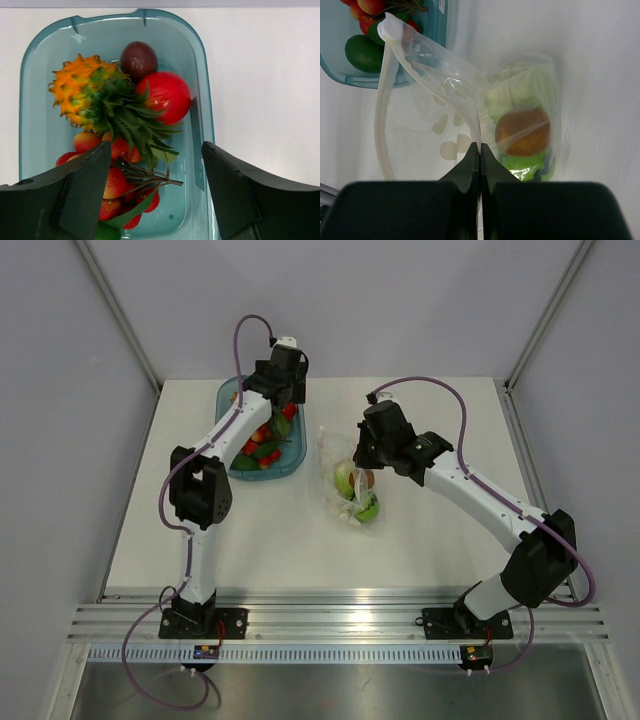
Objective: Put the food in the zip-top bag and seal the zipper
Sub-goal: Pick up the fake fruit from the bin.
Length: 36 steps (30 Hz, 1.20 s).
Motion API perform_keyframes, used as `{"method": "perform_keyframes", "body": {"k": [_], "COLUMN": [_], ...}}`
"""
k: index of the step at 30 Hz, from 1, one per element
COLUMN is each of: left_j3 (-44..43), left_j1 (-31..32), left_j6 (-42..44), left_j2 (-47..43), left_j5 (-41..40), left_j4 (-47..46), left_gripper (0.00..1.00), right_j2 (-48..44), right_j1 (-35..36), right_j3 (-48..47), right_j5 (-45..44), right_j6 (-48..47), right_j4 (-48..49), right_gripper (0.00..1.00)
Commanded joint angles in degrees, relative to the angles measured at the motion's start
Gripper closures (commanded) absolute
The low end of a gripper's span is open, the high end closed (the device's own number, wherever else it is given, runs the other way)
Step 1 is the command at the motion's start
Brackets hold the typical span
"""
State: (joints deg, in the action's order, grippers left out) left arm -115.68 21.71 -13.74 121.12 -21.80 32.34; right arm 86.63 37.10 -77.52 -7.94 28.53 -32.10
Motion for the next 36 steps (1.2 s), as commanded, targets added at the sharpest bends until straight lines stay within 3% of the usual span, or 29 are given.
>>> {"method": "perform_keyframes", "body": {"k": [1,6,20,35,36], "left_j3": [-4.7,-6.0,-4.5,-6.5,-6.5], "left_j1": [1.6,2.6,1.4,-0.2,-0.4], "left_j6": [5.2,6.3,5.4,8.5,8.2], "left_j2": [3.0,6.1,7.8,11.1,11.3], "left_j5": [-8.7,-13.3,-16.0,-15.2,-14.6], "left_j4": [1.1,1.1,-0.9,-1.7,-1.8], "left_gripper": [0.24,0.22,0.48,0.52,0.57], "right_j2": [-1.3,-0.4,0.9,1.8,1.9], "right_j1": [-0.2,-0.2,-0.2,-0.2,-0.2], "right_j3": [0.0,-0.3,-1.5,-1.5,-1.4], "right_j5": [0.1,0.3,0.5,1.3,1.1], "right_j6": [-0.1,-0.2,-0.8,-0.4,-0.4], "right_j4": [1.8,1.9,1.6,2.0,2.0], "right_gripper": [1.0,1.0,0.99,1.0,1.0]}}
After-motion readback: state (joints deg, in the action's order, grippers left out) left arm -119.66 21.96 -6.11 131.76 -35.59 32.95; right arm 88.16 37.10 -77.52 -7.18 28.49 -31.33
